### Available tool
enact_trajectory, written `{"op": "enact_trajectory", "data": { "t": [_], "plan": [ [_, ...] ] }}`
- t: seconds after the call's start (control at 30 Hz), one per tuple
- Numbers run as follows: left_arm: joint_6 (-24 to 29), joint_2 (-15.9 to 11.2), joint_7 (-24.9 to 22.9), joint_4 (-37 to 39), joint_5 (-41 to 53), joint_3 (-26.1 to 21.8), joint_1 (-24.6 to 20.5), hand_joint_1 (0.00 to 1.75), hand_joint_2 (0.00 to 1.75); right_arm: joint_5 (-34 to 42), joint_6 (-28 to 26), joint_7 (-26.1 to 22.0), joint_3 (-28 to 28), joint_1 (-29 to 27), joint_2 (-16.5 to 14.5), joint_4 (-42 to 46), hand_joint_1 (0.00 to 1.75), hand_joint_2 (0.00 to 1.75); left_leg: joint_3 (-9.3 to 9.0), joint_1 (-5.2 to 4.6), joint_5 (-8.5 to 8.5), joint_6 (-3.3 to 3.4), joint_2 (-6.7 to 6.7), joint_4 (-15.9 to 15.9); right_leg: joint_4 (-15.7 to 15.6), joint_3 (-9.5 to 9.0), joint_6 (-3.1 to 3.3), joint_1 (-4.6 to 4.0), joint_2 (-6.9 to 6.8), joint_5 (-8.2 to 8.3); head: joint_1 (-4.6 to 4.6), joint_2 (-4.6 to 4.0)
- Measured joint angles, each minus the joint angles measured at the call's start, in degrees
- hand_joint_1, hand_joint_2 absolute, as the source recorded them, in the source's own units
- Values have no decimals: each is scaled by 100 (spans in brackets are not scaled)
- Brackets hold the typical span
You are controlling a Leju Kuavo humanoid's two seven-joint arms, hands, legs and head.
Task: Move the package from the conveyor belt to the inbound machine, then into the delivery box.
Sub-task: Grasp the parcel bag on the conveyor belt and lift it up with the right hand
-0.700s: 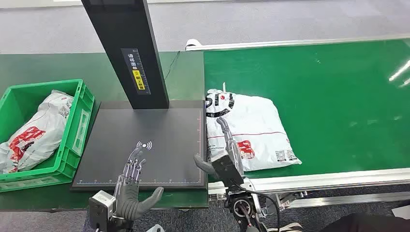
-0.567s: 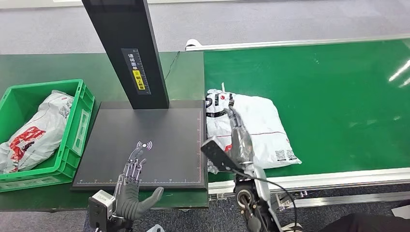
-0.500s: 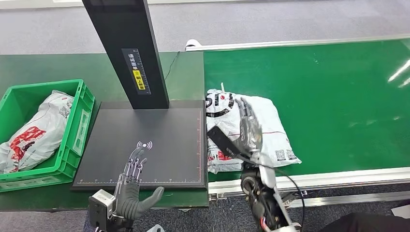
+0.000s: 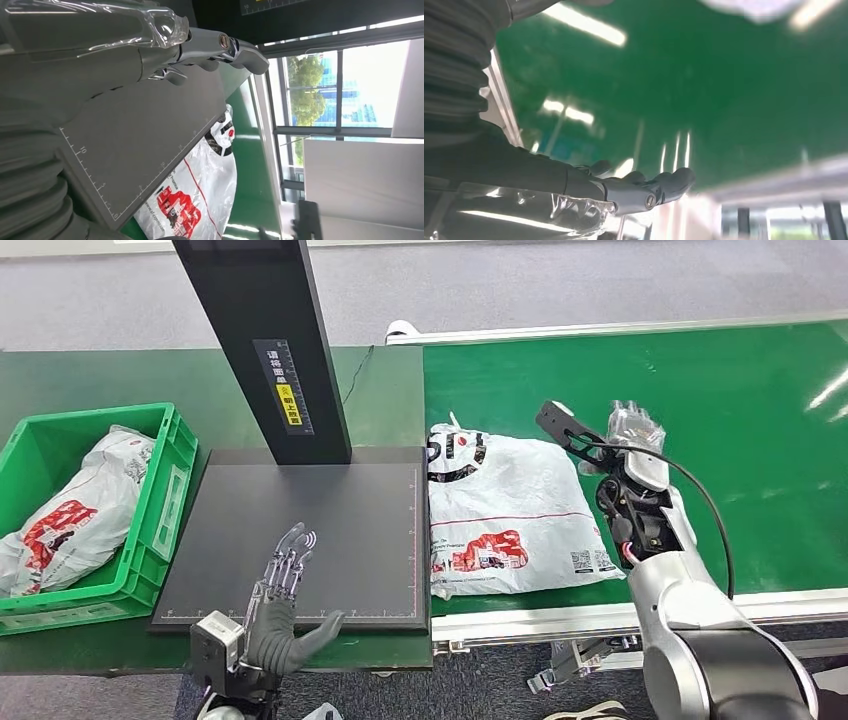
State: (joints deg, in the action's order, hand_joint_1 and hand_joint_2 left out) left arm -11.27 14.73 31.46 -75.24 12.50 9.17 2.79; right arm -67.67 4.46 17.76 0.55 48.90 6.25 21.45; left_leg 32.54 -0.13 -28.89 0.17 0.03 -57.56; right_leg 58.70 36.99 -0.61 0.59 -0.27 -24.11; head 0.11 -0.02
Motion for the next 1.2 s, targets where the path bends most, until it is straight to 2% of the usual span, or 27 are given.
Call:
{"op": "enact_trajectory", "data": {
  "t": [0.33, 0.43, 0.6, 0.77, 1.03, 1.07, 1.1, 1.17, 1.2],
  "plan": [
    [-9, -15, 40, 188, 11, -23, -143, 0, 175, 498, 1146, -1396, -589, -244, -37, -388, 0, 175, 3, 3, 0, 0, 0, 0, 0, 0, 0, 1, 0, 0, -1, 0],
    [-9, -33, 81, 297, 19, -28, -208, 0, 175, 557, 1450, -1643, -697, -324, -81, -454, 0, 175, 5, 3, 0, 0, 0, 0, 0, 1, 0, 1, 0, 0, -1, 1],
    [26, -51, 113, 505, 36, -41, -337, 0, 175, 517, 1895, -1645, -756, -423, -208, -551, 0, 175, 5, 4, 0, 0, 0, 1, 1, 1, 0, 0, 0, 0, -1, 0],
    [79, -52, 126, 680, 27, -74, -454, 0, 175, 340, 2345, -1388, -751, -449, -359, -628, 0, 175, 4, 4, 1, 0, 0, 0, 2, 1, 0, 0, 0, 0, -1, 1],
    [111, -52, 126, 876, -61, -124, -598, 0, 175, -175, 2851, -1105, -467, -418, -530, -682, 0, 175, 5, 4, 1, 0, 0, 0, 2, 1, 0, 0, 0, 0, -1, 0],
    [120, -51, 126, 896, -69, -128, -614, 0, 175, -227, 2896, -1103, -420, -412, -545, -686, 16, 175, 4, 4, 1, 0, 0, 0, 2, 1, 0, 0, 0, 0, -1, 0],
    [132, -50, 126, 915, -82, -132, -628, 0, 175, -277, 2941, -1101, -372, -408, -559, -690, 52, 175, 4, 4, 1, 0, 0, 0, 2, 1, 0, 0, 0, 0, -1, 0],
    [164, -48, 127, 946, -107, -139, -649, 0, 175, -373, 3031, -1101, -268, -405, -582, -696, 140, 175, 4, 4, 1, 0, 0, 0, 2, 1, 0, 0, 0, 0, 0, 1],
    [179, -48, 127, 956, -118, -142, -655, 0, 175, -416, 3067, -1104, -216, -405, -592, -699, 167, 175, 4, 4, 1, 0, 0, 0, 2, 0, 0, 0, 0, 0, 0, 1]
  ]
}}
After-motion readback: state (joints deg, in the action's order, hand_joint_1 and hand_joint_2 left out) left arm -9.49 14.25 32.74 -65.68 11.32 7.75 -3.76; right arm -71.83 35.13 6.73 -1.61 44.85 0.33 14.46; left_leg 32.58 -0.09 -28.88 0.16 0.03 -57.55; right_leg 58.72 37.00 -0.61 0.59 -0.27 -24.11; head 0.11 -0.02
